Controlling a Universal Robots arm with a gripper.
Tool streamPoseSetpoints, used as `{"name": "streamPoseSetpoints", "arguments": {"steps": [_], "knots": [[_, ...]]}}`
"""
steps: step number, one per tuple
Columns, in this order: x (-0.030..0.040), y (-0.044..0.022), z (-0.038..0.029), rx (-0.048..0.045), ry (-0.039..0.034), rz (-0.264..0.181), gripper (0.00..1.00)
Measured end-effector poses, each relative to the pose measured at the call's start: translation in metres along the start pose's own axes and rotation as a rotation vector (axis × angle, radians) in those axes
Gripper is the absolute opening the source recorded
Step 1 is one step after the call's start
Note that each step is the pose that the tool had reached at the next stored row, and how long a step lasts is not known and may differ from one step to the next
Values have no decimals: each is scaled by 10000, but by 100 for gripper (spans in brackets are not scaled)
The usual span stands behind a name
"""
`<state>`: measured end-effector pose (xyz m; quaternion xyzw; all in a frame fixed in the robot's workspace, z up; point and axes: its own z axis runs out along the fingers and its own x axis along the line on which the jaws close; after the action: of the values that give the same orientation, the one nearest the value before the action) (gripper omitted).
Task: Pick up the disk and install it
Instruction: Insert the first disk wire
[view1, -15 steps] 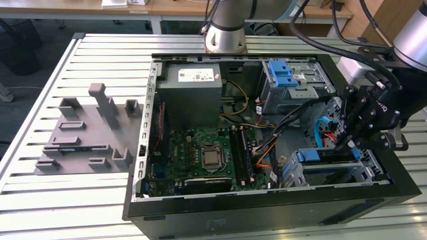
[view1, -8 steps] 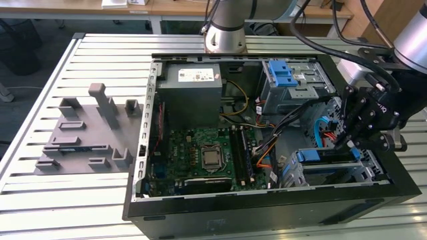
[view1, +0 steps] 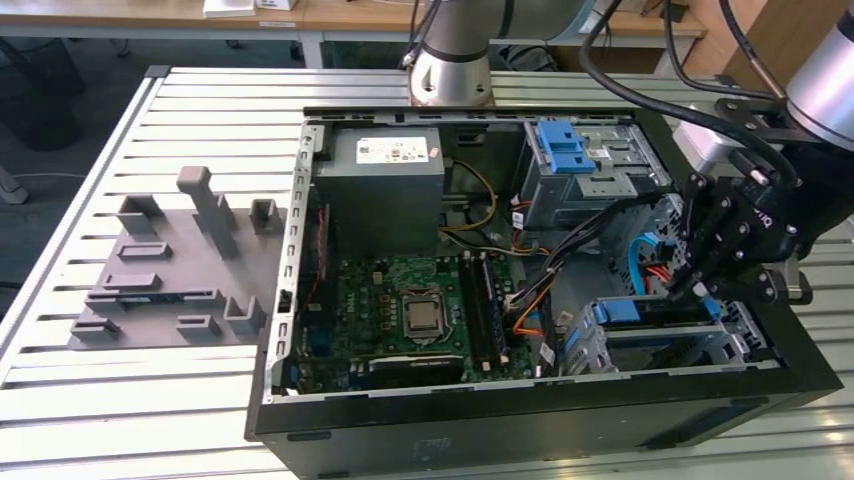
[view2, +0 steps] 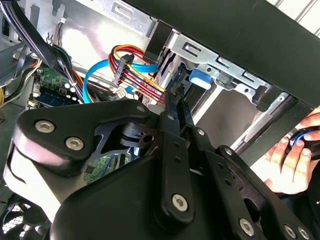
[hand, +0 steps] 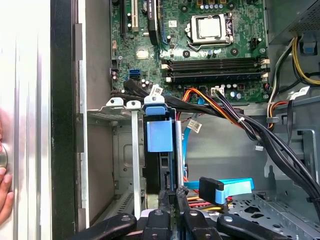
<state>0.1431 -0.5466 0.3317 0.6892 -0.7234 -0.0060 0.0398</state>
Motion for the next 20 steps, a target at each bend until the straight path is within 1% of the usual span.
{"name": "streamPoseSetpoints", "arguments": {"steps": [7,10,12,16,20], "knots": [[0,-2,8,-1,-3,0,17],[1,-1,-5,-3,-13,0,17],[2,-1,-23,-2,-2,0,17],[6,-4,-29,-3,-2,0,17],[19,-7,-19,-16,-43,-3,17]]}}
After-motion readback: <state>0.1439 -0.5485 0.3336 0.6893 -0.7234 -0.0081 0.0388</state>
